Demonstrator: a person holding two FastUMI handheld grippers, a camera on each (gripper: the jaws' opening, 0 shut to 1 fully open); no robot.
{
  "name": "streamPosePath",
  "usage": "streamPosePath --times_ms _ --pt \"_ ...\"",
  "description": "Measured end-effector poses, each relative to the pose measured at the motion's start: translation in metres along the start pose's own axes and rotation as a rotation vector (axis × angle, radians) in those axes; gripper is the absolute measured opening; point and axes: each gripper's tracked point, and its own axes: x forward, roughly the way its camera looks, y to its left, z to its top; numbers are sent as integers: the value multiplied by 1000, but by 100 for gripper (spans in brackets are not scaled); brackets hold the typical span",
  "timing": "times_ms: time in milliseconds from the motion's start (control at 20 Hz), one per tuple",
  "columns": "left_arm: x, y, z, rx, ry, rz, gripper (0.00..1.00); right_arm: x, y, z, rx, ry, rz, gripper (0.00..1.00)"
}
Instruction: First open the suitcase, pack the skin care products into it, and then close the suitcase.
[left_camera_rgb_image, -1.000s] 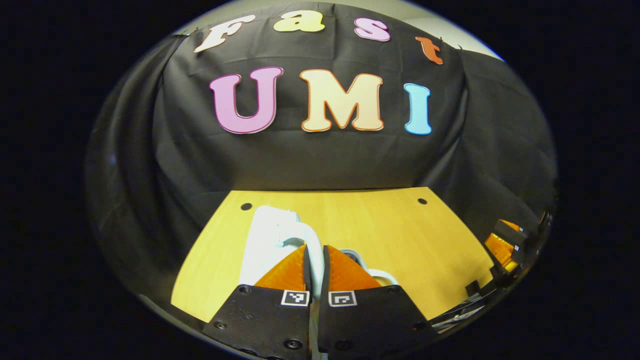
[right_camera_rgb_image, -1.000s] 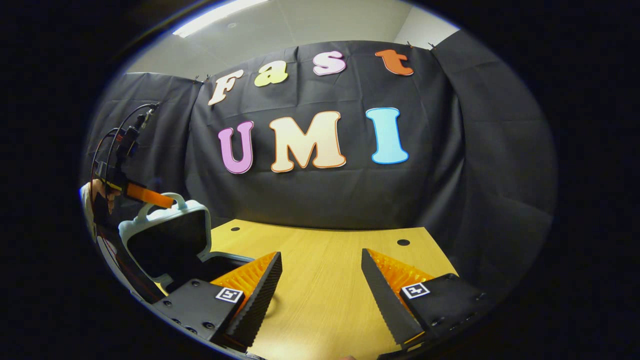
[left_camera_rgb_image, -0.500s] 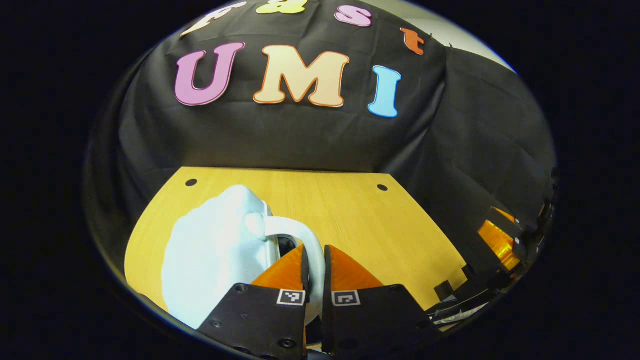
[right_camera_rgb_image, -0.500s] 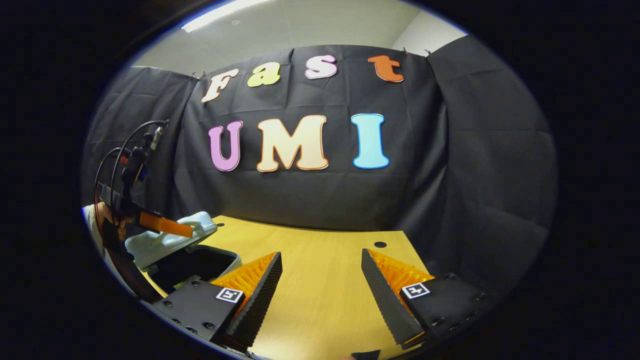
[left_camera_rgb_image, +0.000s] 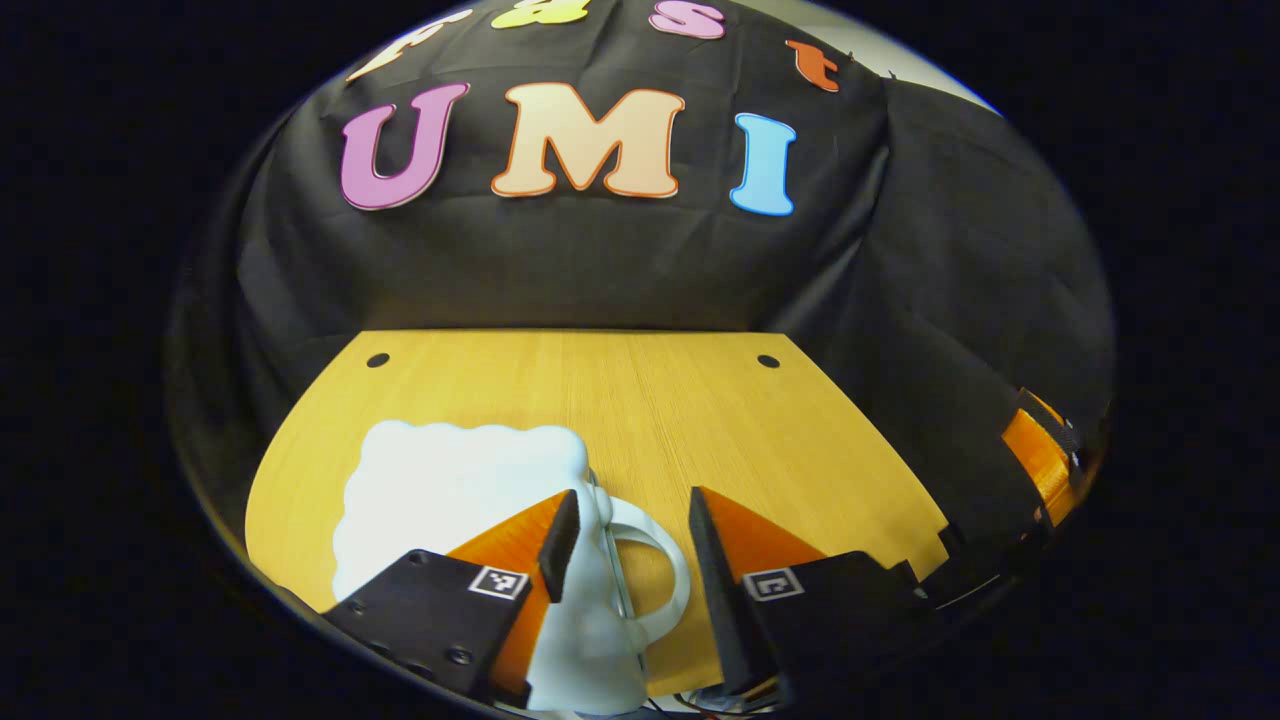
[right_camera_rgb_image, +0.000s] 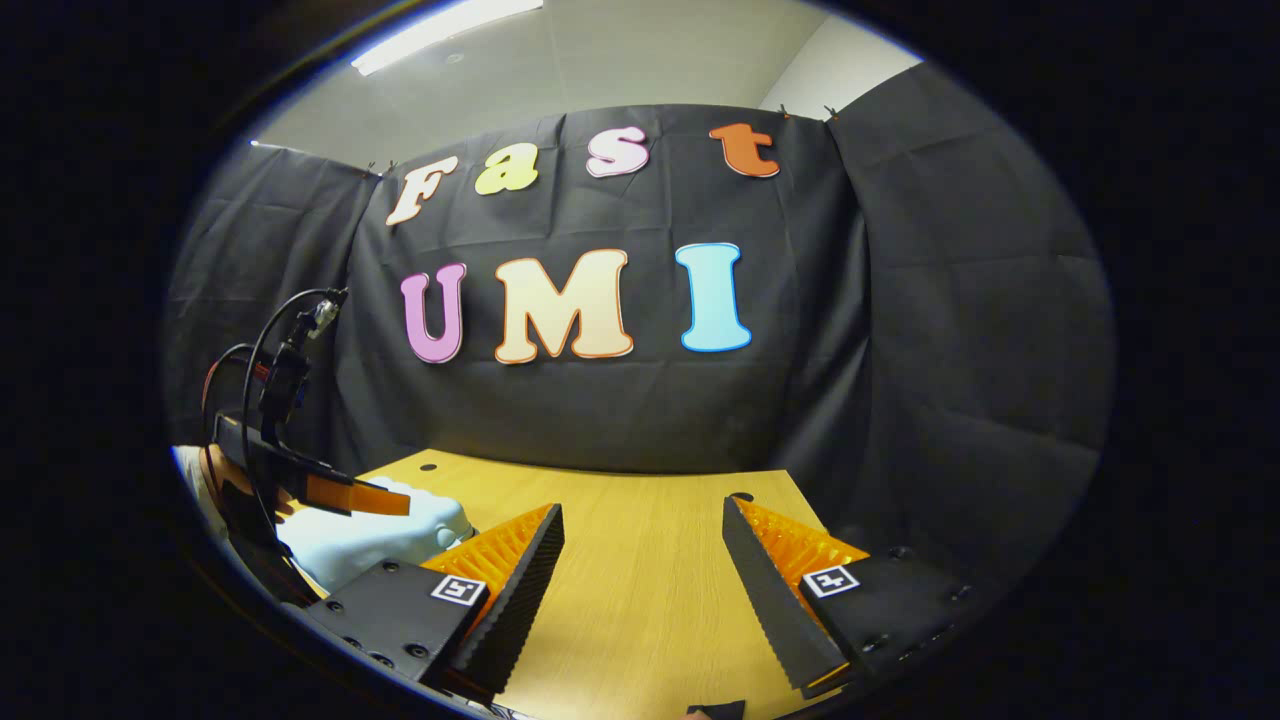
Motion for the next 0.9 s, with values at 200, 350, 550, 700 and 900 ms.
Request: streamPosePath --times_ms 200,350,550,700,900 --pt "-20 -21 38 54 -172 120 83 10 -6 52 -30 -116 21 99" --pt "-38 -47 67 57 -280 127 88 9 -1 96 -17 -183 15 98" --pt "-59 -80 98 59 -353 4 89 1 22 136 -36 -275 5 94" --pt "-78 -73 129 85 -419 -11 90 -9 43 150 -36 -310 1 98" --pt "-99 -60 158 109 -498 -3 89 -18 51 155 -54 -335 -34 100"
